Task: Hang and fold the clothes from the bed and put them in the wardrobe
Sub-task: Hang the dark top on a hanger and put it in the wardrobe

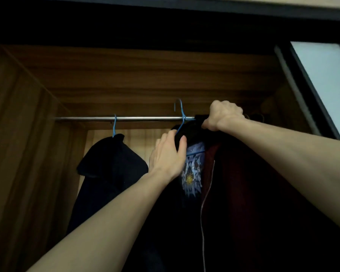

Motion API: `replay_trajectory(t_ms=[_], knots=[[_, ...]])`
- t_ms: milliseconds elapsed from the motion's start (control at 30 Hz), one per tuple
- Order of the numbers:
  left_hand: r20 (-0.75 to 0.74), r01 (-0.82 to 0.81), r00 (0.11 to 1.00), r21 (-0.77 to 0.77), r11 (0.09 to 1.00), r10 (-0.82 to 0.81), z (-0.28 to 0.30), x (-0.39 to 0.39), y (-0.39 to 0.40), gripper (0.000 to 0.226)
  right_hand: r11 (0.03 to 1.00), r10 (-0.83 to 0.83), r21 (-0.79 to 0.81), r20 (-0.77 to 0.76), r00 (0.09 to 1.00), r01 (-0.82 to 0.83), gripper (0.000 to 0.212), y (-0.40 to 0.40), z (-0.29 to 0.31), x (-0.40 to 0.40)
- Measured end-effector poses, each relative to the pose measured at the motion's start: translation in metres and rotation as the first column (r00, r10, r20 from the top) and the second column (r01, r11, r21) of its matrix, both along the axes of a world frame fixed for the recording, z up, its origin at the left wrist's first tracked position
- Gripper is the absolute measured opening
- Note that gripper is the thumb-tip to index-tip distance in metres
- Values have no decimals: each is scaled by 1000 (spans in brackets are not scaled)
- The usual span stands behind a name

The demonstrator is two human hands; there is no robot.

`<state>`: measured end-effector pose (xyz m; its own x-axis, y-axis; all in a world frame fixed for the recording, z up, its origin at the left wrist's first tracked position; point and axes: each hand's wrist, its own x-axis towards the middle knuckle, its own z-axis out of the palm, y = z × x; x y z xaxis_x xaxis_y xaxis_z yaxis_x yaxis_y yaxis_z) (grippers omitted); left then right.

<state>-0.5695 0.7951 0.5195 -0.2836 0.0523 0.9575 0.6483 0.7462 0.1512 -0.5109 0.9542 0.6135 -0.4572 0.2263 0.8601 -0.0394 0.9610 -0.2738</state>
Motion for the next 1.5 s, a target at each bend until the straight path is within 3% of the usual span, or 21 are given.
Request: replay_trajectory(t_ms=[233, 467, 633, 900, 1033, 1133, 1367, 1500], knots=[[35, 13, 999, 53, 998, -15, 12, -24, -2, 50, 999, 4, -39, 60, 998, -1, 43, -7, -7, -22], [25, -1, 1000, 13, 1000, 0, 6, -24, 8, 50, 999, 20, -43, 160, 987, -13, 55, -25, -24, -32], [37, -14, 999, 17, 1000, 13, 0, -25, 0, 52, 996, 70, -62, 171, 983, -60, 52, -33, -35, -34], [56, -59, 997, 9, 998, 58, -25, -13, -21, 47, 995, 88, 45, 133, 987, -94, 54, -43, -54, -16], [73, -85, 994, 24, 996, 83, -38, 3, -25, 47, 980, 199, -25, 205, 958, -198, 40, -38, -60, 4], [72, -86, 994, 39, 996, 83, -46, 15, -28, 47, 922, 386, -138, 252, 887, -362, 45, -31, -69, 11], [46, -125, 991, 69, 990, 122, -60, 47, -42, 45, 800, 588, -124, -39, 808, -587, 56, -33, -102, 13], [69, -128, 990, 112, 985, 121, -61, 64, -48, 48, 775, 622, -50, -106, 775, -629, 54, -45, -117, 16]])
